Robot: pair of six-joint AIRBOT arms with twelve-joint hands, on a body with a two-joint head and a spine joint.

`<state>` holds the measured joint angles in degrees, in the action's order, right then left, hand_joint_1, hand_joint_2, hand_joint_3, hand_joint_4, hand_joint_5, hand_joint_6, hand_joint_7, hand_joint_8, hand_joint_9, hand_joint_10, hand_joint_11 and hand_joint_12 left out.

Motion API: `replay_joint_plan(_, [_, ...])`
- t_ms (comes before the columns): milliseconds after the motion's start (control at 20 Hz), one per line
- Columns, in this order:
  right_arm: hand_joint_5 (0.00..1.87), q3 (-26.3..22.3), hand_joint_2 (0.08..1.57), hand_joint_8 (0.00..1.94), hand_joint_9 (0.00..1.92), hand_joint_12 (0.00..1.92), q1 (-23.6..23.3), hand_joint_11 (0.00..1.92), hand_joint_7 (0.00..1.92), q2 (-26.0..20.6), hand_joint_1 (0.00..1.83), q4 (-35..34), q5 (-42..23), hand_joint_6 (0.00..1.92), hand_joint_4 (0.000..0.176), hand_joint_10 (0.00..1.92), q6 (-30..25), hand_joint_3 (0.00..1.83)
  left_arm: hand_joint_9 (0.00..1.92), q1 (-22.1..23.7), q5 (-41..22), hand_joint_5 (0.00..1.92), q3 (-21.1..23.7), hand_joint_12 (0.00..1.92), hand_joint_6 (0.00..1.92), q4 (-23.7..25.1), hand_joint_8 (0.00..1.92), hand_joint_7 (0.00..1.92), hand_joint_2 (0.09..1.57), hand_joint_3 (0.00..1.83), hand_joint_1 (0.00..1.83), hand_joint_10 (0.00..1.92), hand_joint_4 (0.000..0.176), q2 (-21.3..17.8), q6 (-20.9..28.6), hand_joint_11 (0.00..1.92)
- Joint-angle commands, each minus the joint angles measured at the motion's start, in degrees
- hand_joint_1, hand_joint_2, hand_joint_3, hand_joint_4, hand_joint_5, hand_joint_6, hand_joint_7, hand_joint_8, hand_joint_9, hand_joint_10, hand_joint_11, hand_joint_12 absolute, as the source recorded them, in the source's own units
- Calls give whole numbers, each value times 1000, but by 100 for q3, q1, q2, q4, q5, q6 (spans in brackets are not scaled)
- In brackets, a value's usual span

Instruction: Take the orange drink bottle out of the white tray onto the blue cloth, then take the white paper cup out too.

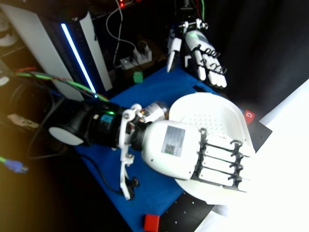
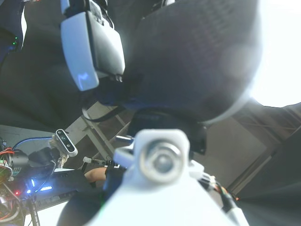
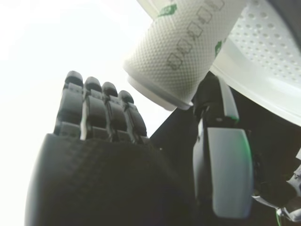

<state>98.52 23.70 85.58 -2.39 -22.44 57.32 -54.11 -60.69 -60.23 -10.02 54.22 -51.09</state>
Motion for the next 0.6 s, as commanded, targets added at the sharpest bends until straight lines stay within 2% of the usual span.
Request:
replay_joint_plan(0, [0,-3,1105,0,0,0,-98,0,0,-11,771,-37,-692,0,0,0,10,0,0,76,-738,0,-20,0,0,24,0,0,1219,0,272,0,153,7,42,0])
replay_joint_plan(100, [0,-6,1093,0,0,0,-98,0,0,-11,782,-30,-692,0,0,0,10,0,0,76,-731,8,-28,0,3,15,0,0,1214,0,283,0,142,19,51,0])
replay_joint_plan(150, [0,-15,1101,0,0,0,-99,0,0,-10,775,-20,-692,0,7,0,10,0,0,76,-724,1,-36,0,0,11,0,0,1218,0,288,0,156,21,59,0])
replay_joint_plan(200, [0,-26,1114,0,0,0,-99,0,0,-9,777,14,-692,0,12,0,10,1,0,75,-723,0,-40,0,0,10,0,0,1221,0,290,0,152,23,62,0])
replay_joint_plan(250, [0,-30,1121,0,0,0,-101,0,0,-9,755,22,-694,0,8,0,10,4,0,75,-732,0,-42,0,0,10,0,0,1214,0,280,0,158,30,62,0])
replay_joint_plan(300, [0,-38,1123,0,0,0,-105,0,0,-9,760,34,-697,0,0,0,10,4,0,75,-738,0,-45,0,0,9,0,0,1203,0,272,0,154,33,62,0])
replay_joint_plan(400, [0,-85,1109,0,0,0,-124,0,0,-10,760,45,-713,0,0,0,10,0,0,74,-738,0,-47,0,0,-2,0,0,1216,0,291,0,165,35,62,0])
replay_joint_plan(500, [0,-131,1104,0,0,0,-148,0,0,-10,783,62,-725,0,16,0,10,0,0,71,-738,0,-46,0,0,-9,0,0,1208,0,264,0,175,35,63,0])
replay_joint_plan(550, [0,-150,1103,0,0,0,-164,0,0,-10,795,81,-730,0,16,0,10,0,0,70,-738,0,-45,0,0,-9,0,0,1209,0,256,0,162,33,65,0])
